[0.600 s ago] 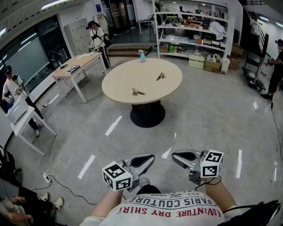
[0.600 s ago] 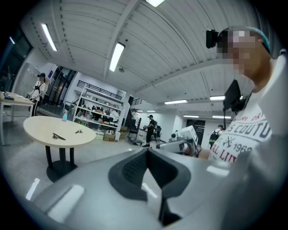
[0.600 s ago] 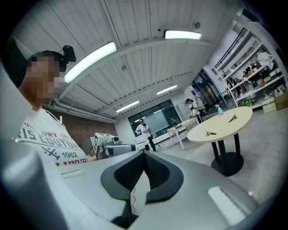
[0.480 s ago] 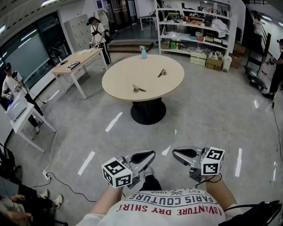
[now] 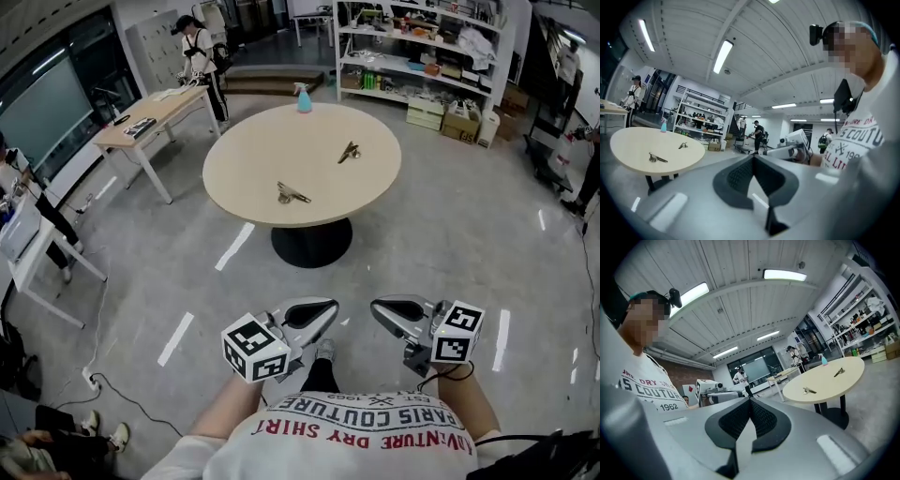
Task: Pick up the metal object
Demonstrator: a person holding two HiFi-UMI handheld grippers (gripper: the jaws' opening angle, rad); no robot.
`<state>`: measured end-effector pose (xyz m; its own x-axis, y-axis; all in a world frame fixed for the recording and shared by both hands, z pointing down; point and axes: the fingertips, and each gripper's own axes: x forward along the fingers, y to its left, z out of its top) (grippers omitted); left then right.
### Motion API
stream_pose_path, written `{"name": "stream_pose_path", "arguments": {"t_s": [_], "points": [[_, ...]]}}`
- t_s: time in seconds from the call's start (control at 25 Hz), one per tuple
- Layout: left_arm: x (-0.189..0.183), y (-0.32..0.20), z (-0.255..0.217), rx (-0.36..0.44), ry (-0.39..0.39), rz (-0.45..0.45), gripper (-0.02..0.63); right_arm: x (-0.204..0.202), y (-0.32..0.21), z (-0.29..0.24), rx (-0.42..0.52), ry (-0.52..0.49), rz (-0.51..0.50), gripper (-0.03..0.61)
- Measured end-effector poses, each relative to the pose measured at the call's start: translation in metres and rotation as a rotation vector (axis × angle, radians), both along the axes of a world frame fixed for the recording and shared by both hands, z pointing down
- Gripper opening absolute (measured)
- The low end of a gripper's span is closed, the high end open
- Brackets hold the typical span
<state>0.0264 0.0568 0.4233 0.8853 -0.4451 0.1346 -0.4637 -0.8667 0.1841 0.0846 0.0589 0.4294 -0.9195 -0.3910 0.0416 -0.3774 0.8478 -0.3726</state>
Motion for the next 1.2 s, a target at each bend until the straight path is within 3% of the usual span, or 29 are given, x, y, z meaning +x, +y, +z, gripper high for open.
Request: {"name": "stream_pose_path", "arguments": {"t_s": [0.24,0.48,0.8,0.96,1.04,1.2], "points": [[-0.030,-0.145,-0.016,-0.004,-0.034,-0.018,0.002,-0.023,-0.149,-0.014,-0.036,-0.030,0.018,0.002],[-0.074,-0.271,-0.042,0.017,-0.035,-0.065,0.002,-0.058,-0.278,-0.046,0.002,-0.070,0.022,0.002],[-0.089,-0.336,-0.022,-0.006,-0.029,-0.063,0.002,-0.075,-0.345,-0.032,-0.048,-0.057,0.017,0.002],[-0.107,-0.367,-0.005,0.002,-0.043,-0.106,0.004,-0.073,-0.362,-0.024,-0.063,-0.051,0.028,0.002],[-0.115,-0.387,0.011,-0.007,-0.085,-0.130,0.107,-0.071,-0.368,-0.020,-0.074,-0.049,0.037,0.002],[-0.125,-0.442,0.062,-0.020,-0.222,-0.197,0.240,-0.054,-0.383,-0.009,-0.102,-0.039,0.073,0.002]]}}
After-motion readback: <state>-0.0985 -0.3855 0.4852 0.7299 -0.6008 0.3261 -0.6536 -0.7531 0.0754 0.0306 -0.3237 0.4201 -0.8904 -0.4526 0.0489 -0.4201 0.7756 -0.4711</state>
